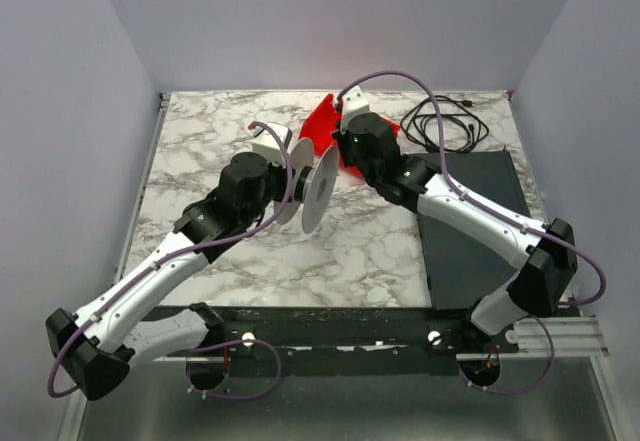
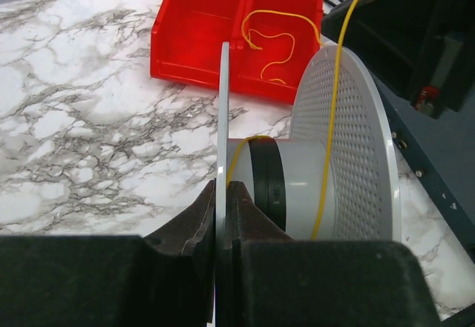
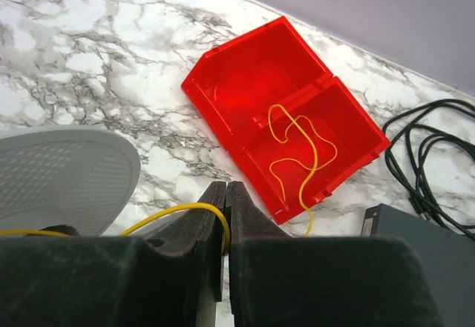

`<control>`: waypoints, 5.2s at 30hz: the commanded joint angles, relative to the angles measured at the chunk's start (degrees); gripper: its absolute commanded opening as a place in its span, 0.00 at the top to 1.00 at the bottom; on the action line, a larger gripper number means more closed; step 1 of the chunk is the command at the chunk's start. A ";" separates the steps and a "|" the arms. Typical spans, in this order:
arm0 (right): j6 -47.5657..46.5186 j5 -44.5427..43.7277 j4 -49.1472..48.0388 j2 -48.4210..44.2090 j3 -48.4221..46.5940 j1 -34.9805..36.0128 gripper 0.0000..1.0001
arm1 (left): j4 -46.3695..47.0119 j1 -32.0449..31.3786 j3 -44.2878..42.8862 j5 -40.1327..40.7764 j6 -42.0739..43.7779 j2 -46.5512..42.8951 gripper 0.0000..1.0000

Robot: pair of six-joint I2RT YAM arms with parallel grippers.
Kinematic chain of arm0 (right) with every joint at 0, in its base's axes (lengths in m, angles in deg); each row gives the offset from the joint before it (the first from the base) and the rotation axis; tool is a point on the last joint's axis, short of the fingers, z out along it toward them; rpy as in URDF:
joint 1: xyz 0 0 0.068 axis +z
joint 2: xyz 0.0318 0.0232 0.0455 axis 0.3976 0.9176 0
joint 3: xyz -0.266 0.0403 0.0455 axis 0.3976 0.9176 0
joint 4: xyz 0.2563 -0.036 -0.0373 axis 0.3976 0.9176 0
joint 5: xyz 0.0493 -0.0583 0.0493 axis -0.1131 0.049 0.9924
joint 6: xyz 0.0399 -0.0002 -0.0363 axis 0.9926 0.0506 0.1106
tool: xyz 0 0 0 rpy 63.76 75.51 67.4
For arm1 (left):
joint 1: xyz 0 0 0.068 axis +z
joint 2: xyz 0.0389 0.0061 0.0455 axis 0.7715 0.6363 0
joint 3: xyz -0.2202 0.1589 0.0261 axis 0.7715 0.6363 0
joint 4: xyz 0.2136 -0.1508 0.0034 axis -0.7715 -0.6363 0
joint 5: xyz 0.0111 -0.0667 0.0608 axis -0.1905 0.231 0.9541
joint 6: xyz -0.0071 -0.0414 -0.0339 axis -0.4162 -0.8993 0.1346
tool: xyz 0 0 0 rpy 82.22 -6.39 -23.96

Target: Wrap the cables

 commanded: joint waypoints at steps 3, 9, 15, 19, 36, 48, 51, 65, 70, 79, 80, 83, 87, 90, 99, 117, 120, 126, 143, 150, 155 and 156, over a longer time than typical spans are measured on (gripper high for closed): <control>4.20 9.62 -4.33 -0.33 2.46 -4.92 0.85 | 0.68 -0.11 0.54 -3.71 -0.21 -4.65 1.00; 7.66 21.80 -8.34 -1.78 6.97 -10.39 0.78 | -0.37 -0.12 -0.59 -6.09 -1.62 -6.81 1.00; 11.30 29.61 -13.48 -1.12 10.78 -12.94 0.76 | -2.31 -0.08 -3.63 -7.18 -4.31 -8.28 1.00; 14.92 33.76 -19.67 -0.67 14.69 -13.88 0.74 | -3.35 -0.13 -5.92 -8.09 -5.72 -9.28 1.00; 32.23 47.36 -42.15 11.71 14.38 -13.93 0.63 | -5.72 -0.08 -19.20 -8.31 -10.30 -8.26 1.00; 42.23 58.18 -54.27 15.24 19.21 -13.42 0.64 | -1.09 -0.14 -21.87 -0.14 -13.54 -5.90 1.00; 43.80 59.68 -57.48 14.43 22.37 -12.20 0.64 | -0.44 -0.13 -22.46 2.60 -13.84 -4.81 1.00; 49.85 63.21 -66.76 8.14 33.85 -7.19 0.72 | -0.72 0.77 -24.07 16.62 -14.72 1.00 1.00; 50.41 63.25 -66.64 4.83 36.44 -5.34 0.80 | 0.96 1.97 -22.97 19.83 -14.28 2.72 1.00; 41.39 57.21 -46.11 -6.09 36.22 -2.25 0.99 | 2.15 4.78 -21.89 23.58 -11.63 6.70 1.00; 38.97 55.39 -42.03 -7.90 35.24 -1.95 0.99 | 2.36 5.08 -21.43 23.83 -11.29 7.01 1.00; 33.15 51.71 -29.31 -12.02 31.05 -1.34 0.99 | 3.74 5.38 -19.98 24.60 -9.39 8.33 1.00; 25.17 45.12 -15.70 -15.29 24.52 -1.15 0.99 | 4.27 5.39 -18.79 23.16 -7.52 10.61 1.00; 19.90 38.94 -8.16 -15.84 19.61 -1.14 0.99 | 3.96 5.18 -17.16 20.87 -7.54 11.42 1.00; 7.10 18.99 0.38 -12.96 8.62 -1.09 0.99 | -5.74 0.78 -16.80 10.69 -2.21 12.56 1.00; 11.08 5.51 -5.55 -10.61 8.66 -1.14 0.83 | -14.84 -2.53 -19.13 6.15 -2.33 12.61 1.00; 13.55 4.06 -7.61 -10.36 9.76 -1.14 0.82 | -16.53 -3.03 -20.58 5.31 -2.86 13.44 1.00; 15.80 1.62 -8.52 -8.47 8.55 -1.14 0.82 | -17.95 -3.96 -21.32 4.05 -2.95 14.20 1.00; 15.49 0.55 -5.13 -7.01 0.90 -1.14 0.88 | -18.62 -4.13 -20.88 1.53 -1.54 15.74 1.00; 12.69 -2.31 -4.45 -3.22 1.00 -1.23 0.87 | -17.28 -4.13 -19.10 0.73 -1.33 11.23 1.00; 12.60 -0.28 -5.35 -1.25 1.70 -2.48 0.86 | -17.20 -4.14 -18.44 0.46 -1.10 6.75 1.00; 12.80 0.43 -5.45 -0.88 1.76 -2.75 0.85 | -17.44 -4.16 -18.37 0.76 -1.27 5.97 1.00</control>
